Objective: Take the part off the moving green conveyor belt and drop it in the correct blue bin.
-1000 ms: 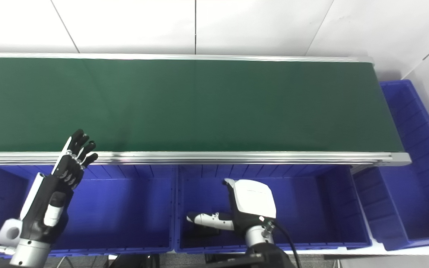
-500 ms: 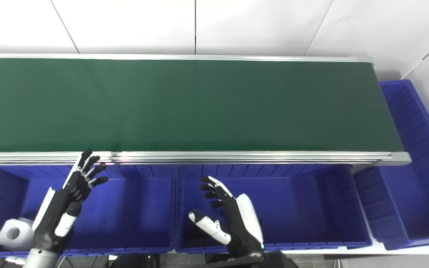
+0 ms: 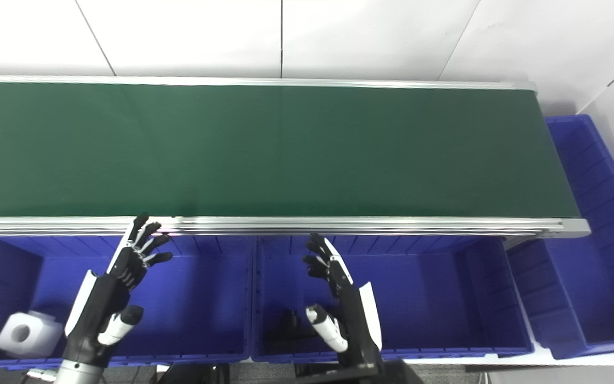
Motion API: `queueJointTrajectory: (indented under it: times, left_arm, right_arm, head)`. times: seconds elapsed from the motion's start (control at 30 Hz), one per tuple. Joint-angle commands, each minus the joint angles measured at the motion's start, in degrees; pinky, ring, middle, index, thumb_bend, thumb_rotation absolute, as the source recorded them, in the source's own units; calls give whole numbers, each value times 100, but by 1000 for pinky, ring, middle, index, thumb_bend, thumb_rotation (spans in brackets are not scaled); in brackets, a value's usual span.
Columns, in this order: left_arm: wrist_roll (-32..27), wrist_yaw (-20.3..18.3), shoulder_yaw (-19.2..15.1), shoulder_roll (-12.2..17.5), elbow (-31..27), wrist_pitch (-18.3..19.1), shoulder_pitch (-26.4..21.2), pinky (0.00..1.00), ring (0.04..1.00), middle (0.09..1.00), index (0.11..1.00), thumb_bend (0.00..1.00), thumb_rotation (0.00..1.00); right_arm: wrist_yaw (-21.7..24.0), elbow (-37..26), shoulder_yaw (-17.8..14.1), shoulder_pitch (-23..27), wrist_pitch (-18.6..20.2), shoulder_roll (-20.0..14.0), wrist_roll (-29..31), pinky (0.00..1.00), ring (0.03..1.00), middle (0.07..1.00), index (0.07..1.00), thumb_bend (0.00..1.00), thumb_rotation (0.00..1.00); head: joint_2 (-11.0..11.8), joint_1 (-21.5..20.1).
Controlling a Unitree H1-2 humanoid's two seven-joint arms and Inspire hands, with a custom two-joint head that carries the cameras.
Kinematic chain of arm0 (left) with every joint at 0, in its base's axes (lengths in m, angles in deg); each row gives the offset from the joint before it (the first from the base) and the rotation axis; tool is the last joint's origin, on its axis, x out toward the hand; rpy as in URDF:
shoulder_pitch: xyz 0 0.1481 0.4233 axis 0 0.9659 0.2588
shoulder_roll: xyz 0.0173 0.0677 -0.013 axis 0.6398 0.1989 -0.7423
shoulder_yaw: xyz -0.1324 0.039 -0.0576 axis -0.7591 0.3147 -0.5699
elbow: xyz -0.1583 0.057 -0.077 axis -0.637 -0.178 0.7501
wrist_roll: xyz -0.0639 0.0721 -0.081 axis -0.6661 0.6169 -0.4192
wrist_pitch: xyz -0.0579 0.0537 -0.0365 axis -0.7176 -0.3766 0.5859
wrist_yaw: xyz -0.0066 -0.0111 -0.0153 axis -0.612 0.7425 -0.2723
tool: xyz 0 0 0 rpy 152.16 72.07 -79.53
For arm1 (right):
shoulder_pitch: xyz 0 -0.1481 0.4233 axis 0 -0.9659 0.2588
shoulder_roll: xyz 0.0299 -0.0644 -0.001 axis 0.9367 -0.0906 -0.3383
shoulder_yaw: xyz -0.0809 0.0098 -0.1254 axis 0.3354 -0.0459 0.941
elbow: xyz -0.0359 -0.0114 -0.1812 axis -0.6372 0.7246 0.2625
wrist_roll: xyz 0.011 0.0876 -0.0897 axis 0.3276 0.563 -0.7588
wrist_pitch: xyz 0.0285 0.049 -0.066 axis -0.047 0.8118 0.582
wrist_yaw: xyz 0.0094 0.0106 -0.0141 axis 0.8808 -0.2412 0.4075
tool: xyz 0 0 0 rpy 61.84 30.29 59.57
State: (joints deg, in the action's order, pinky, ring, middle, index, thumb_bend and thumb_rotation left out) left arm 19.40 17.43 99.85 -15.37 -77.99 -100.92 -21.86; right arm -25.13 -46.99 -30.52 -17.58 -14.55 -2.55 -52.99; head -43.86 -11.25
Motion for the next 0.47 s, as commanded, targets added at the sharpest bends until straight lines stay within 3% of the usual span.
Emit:
queueJointTrajectory:
  times: [0.0, 0.33, 0.43]
  left_arm:
    - [-1, 59, 12, -14, -157, -220, 59, 795, 896, 962, 1000, 993, 856]
    - [99, 210, -12, -161, -118, -360, 115, 790, 897, 956, 1000, 1000, 850]
    - [128, 352, -90, -248, -173, -351, 167, 803, 904, 960, 1000, 1000, 905]
  right_arm:
    - [59, -170, 53, -76, -281, 49, 87, 839, 855, 905, 941, 996, 1000]
    - [-3, -46, 99, -4, -336, -75, 171, 860, 868, 914, 949, 931, 1000]
    - [-14, -37, 126, 1, -336, -109, 283, 892, 885, 929, 961, 956, 1000]
  head:
    - [29, 17]
    - [132, 92]
    - [157, 161]
